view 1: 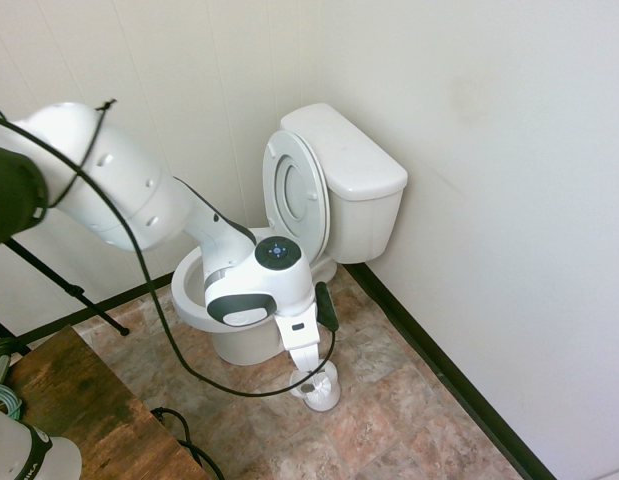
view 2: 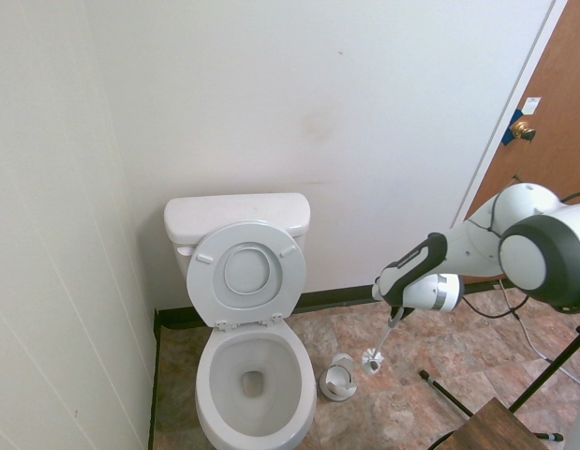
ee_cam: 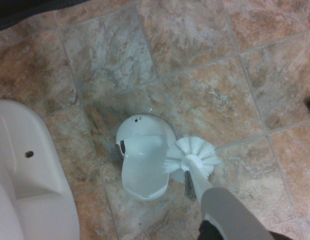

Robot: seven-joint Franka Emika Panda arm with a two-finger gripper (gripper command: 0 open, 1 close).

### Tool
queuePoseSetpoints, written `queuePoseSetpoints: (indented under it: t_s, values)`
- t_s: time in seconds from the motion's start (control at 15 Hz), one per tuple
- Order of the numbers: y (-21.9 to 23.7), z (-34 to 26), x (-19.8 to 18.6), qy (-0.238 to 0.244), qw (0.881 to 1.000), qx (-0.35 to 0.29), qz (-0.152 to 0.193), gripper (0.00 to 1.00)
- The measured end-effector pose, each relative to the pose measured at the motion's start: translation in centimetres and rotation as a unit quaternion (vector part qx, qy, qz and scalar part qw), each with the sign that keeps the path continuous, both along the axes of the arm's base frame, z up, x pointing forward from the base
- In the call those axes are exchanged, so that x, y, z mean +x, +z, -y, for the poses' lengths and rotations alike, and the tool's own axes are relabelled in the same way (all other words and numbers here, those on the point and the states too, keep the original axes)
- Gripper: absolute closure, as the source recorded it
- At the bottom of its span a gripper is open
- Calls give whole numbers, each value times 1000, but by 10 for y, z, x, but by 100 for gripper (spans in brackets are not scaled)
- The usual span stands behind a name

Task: Clean the toilet

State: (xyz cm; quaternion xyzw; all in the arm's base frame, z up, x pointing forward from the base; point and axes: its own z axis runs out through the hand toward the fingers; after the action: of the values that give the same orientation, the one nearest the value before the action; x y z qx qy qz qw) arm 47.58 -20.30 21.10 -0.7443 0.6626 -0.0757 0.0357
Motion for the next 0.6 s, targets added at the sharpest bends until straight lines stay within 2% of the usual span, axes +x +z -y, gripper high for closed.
queuePoseSetpoints:
  t_s: [0.27,0.6]
  values:
    - [83,-33,-2,16,1000,-19,10,100]
    - [165,-147,3,39,998,-46,23,100]
